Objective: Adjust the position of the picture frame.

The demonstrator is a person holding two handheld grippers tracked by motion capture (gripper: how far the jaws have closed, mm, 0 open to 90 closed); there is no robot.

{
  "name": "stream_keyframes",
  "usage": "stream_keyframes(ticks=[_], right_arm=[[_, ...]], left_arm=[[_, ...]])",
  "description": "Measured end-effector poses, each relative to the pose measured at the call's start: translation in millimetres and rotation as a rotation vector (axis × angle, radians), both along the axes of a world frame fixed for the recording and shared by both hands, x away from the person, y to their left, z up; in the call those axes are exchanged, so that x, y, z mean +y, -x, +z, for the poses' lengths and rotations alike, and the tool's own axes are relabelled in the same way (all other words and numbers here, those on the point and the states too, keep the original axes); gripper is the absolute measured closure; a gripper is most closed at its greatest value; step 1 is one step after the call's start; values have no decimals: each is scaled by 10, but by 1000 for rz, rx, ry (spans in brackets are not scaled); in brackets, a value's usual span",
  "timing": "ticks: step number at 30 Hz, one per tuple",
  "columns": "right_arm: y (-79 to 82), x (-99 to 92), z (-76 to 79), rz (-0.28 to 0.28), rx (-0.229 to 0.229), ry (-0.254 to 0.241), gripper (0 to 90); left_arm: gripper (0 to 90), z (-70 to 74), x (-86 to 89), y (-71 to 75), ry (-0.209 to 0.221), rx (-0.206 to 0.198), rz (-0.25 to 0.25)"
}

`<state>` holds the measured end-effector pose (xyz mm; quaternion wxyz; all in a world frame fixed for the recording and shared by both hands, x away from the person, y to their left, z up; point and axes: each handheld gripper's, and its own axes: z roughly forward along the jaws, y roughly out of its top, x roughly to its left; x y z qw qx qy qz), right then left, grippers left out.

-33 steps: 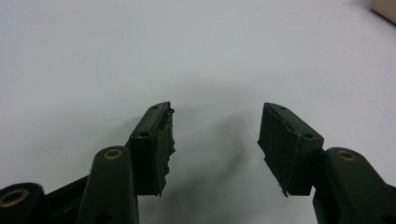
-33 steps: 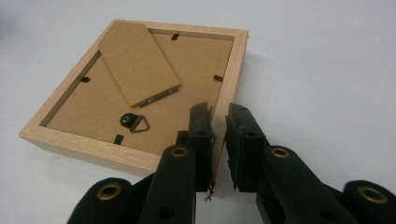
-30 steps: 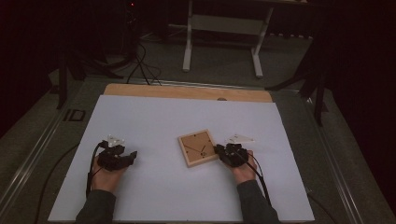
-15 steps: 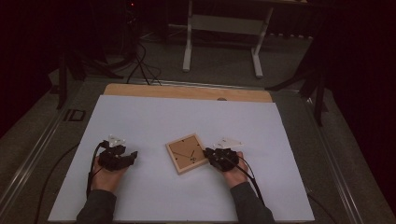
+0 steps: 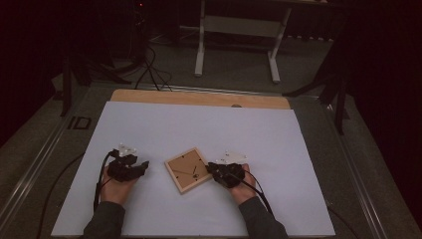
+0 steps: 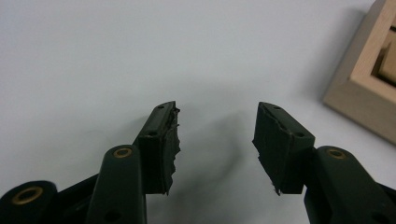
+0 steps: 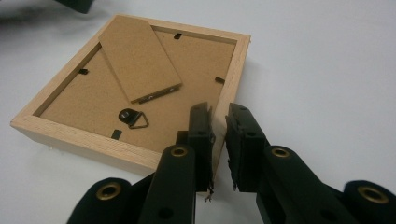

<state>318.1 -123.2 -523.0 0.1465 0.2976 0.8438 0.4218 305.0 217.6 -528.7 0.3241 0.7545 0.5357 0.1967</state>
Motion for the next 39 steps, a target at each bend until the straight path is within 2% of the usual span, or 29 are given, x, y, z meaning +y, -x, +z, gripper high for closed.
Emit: stream_keyframes(ticks=[6,9,12,17,20,25,30,36,39], right_arm=[[24,16,36,-9,-1,-8,748],[53,-15,102,2,-10,-23,765],[81,-44,136,18,-20,-11,812],[131,-55,138,77,-24,13,869],[178,-39,126,115,-24,35,876],[235,-20,81,155,-12,62,895],[271,3,46,187,1,77,897],[281,30,-3,210,21,105,897],[284,30,-11,214,23,105,897]], left_arm=[[564,-14,-79,-50,10,-10,-33],[600,-33,-126,-70,11,-21,-55],[643,-41,-155,-72,17,-25,-72],[723,-30,-185,-63,42,-45,-92],[789,-37,-219,-69,59,-35,-116],[876,-46,-339,-63,32,-43,-170],[888,-56,-397,-62,12,-41,-183],[881,-43,-400,-56,14,-57,-186],[875,-49,-418,-55,12,-62,-189]])
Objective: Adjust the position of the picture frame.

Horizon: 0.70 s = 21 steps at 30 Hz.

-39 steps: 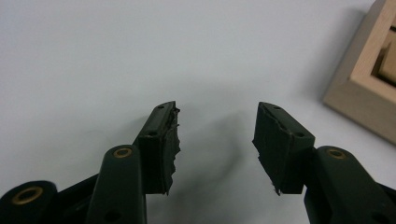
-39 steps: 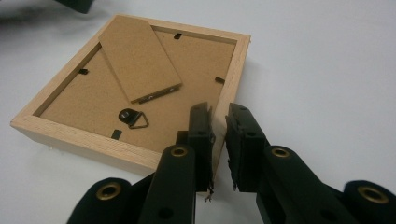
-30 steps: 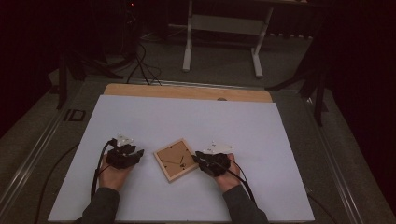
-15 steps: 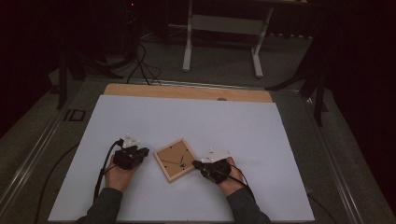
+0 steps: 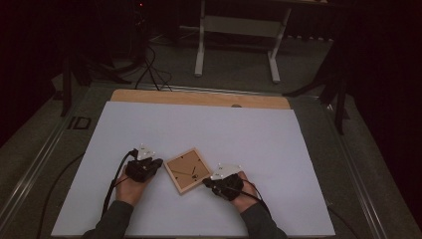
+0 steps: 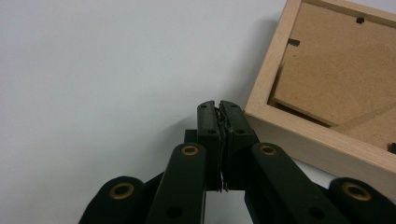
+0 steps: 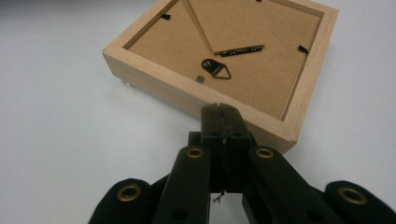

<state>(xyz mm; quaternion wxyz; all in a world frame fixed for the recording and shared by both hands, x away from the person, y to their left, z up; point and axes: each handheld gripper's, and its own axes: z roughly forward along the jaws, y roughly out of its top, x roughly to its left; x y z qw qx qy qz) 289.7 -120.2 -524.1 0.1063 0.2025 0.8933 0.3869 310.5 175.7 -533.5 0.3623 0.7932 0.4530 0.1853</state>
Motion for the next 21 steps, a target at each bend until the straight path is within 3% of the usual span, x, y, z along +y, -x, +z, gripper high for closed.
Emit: stream_keyframes(ticks=[13,21], right_arm=[[4,19,-33,7,1,23,898],[-60,-42,-45,-85,3,8,898]], left_arm=[[893,0,-21,4,-10,-4,-6],[894,0,-53,20,-6,-2,-19]])
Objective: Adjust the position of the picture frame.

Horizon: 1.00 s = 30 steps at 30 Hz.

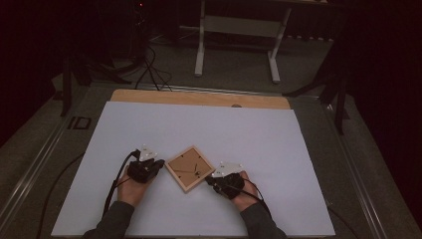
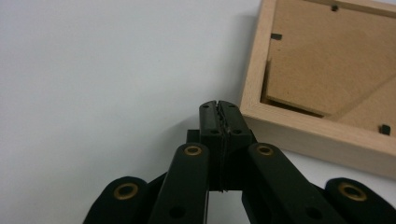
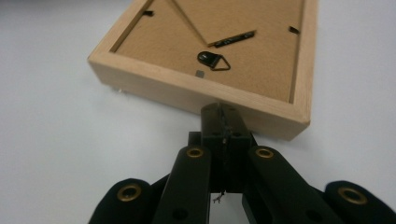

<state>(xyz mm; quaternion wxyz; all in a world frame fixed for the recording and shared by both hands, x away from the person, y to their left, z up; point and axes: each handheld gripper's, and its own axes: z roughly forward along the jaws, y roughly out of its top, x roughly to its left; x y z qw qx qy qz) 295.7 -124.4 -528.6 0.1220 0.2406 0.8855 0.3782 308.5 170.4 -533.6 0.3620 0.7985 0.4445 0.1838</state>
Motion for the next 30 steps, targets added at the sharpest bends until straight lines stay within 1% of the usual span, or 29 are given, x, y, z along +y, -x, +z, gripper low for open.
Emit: stream_keyframes(ticks=[4,7,13,20,24,28,30], right_arm=[[-17,-21,-3,-24,2,-6,898],[-3,-3,-6,-13,-2,0,898],[28,36,-19,10,4,9,898],[42,50,-22,15,-1,13,898],[13,16,-18,-14,-2,18,898],[-32,-47,-15,-69,1,11,899],[-55,-81,-8,-93,4,8,898]], left_arm=[[894,2,-24,11,3,4,-8],[895,4,-51,25,-4,1,-9],[896,9,-68,35,-9,3,-9],[896,9,-77,39,-7,4,-9],[896,11,-110,55,-10,5,-25],[896,16,-183,87,-5,1,-54],[896,20,-229,107,-15,-5,-66]])
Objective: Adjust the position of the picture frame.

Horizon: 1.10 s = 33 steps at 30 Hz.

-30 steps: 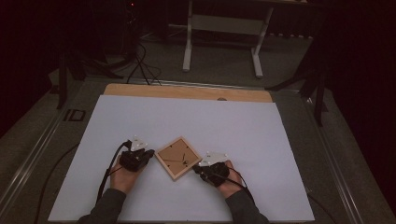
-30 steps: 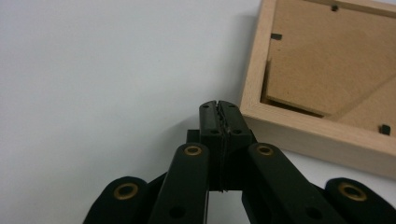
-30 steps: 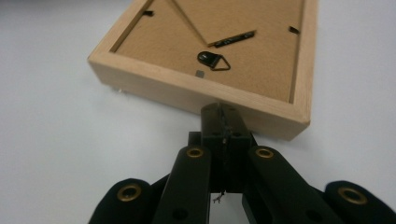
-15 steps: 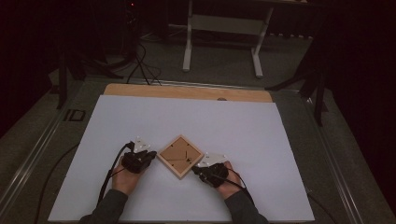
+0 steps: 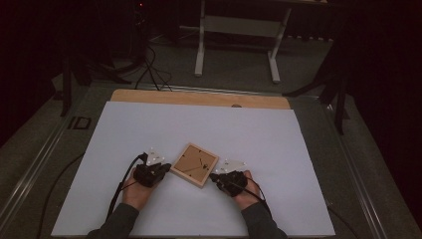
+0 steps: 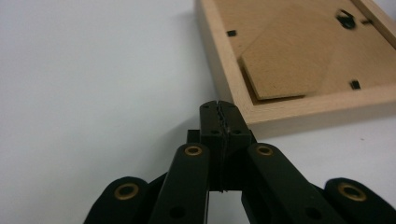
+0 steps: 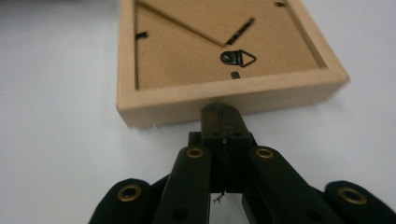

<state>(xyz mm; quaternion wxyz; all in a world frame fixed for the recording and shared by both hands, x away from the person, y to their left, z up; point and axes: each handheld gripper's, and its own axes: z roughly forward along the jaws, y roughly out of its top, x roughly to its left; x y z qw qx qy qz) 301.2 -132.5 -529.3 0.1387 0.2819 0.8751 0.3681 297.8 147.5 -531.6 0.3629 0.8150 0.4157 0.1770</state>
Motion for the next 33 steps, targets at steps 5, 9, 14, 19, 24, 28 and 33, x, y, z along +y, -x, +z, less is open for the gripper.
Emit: stream_keyframes(ticks=[5,9,14,19,24,28,33], right_arm=[[-37,-66,13,-31,11,-11,899],[-52,-90,16,-50,12,-11,899],[-84,-138,15,-98,20,-20,899],[-113,-186,15,-126,28,-30,898],[-124,-208,15,-141,33,-33,898],[-136,-226,14,-153,35,-37,898],[-155,-262,17,-172,41,-41,898]], left_arm=[[896,3,-48,21,0,3,-20],[895,1,-80,37,5,4,-31],[896,-2,-138,61,9,5,-53],[895,-6,-190,80,13,2,-62],[895,-6,-220,92,3,-6,-66],[895,-9,-245,101,5,-7,-73],[895,-27,-296,117,-12,-2,-94]])
